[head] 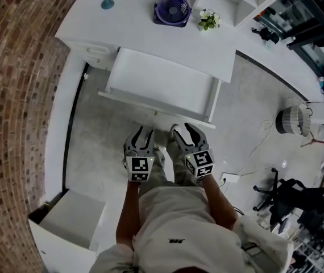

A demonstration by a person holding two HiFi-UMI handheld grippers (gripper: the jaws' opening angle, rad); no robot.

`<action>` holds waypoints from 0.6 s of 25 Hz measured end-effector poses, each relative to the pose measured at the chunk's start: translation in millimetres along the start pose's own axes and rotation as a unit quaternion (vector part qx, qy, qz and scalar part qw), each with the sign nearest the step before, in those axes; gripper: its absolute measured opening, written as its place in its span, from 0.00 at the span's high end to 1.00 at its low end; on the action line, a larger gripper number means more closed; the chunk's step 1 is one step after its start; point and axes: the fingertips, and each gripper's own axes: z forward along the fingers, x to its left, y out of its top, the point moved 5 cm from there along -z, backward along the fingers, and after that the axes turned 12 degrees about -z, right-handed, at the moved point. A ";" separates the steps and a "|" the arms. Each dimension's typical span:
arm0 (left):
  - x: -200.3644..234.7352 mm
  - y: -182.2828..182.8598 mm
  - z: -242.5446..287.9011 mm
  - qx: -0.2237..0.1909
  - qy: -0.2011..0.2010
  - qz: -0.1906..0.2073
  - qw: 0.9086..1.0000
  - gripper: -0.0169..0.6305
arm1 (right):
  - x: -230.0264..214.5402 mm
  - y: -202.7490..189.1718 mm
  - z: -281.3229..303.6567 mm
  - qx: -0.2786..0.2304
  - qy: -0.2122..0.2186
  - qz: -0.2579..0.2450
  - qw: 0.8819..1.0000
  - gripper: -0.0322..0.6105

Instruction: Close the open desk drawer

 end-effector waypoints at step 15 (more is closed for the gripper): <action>1.2 -51.7 56.3 0.040 -0.006 0.000 0.999 0.74 | 7.5 -64.8 32.2 0.046 0.031 0.018 0.998 0.64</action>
